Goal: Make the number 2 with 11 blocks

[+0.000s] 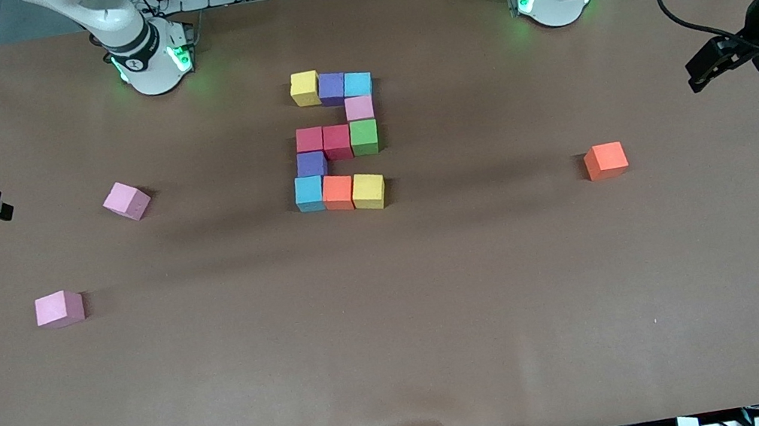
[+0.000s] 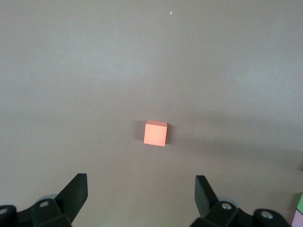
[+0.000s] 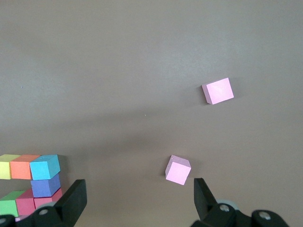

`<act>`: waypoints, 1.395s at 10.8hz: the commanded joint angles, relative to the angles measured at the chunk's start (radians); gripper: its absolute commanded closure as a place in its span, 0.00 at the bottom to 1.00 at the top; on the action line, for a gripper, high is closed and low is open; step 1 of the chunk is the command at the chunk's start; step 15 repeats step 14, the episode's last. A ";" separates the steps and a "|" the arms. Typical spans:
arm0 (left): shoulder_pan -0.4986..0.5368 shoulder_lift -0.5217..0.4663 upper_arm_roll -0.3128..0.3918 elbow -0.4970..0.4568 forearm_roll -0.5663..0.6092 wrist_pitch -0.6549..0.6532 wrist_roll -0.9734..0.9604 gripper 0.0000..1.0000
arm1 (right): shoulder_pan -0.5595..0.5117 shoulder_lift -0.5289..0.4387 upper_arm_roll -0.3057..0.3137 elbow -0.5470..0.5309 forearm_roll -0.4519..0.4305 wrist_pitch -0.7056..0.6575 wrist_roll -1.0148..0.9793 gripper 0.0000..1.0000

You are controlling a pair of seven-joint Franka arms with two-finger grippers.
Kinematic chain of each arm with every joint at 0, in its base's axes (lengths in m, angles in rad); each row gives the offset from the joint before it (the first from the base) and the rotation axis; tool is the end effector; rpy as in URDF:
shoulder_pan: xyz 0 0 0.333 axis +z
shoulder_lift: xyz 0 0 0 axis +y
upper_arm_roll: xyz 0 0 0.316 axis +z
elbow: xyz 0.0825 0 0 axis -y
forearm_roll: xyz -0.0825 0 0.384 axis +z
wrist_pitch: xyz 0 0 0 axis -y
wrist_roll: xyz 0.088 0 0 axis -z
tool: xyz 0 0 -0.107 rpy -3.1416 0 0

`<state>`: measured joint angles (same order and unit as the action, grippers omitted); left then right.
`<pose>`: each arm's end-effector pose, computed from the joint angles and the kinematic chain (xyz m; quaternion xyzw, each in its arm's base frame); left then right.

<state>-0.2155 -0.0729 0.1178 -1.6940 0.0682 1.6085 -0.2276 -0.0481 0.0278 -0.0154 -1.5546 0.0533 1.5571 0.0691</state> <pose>0.5321 -0.0428 0.6091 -0.9975 -0.0632 0.0016 0.0304 0.5607 -0.0298 0.6156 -0.9974 0.0662 0.0127 0.0264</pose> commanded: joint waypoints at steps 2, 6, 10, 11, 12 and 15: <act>0.027 0.002 -0.040 0.025 -0.010 -0.027 0.028 0.00 | -0.009 -0.003 0.006 0.036 -0.001 -0.017 0.006 0.00; 0.027 0.007 -0.041 0.036 -0.019 -0.044 0.030 0.00 | -0.006 -0.003 0.008 0.036 -0.007 -0.025 0.005 0.00; 0.030 0.008 -0.041 0.036 -0.024 -0.044 0.028 0.00 | 0.000 0.006 0.009 0.057 -0.006 -0.011 0.003 0.00; 0.031 0.008 -0.041 0.036 -0.024 -0.044 0.028 0.00 | -0.001 0.006 0.009 0.057 -0.009 -0.009 0.006 0.00; 0.031 0.008 -0.041 0.036 -0.024 -0.044 0.028 0.00 | 0.000 0.006 0.009 0.057 -0.009 -0.008 0.014 0.00; 0.031 0.008 -0.041 0.034 -0.025 -0.044 0.028 0.00 | -0.001 0.006 0.009 0.056 -0.009 -0.002 0.014 0.00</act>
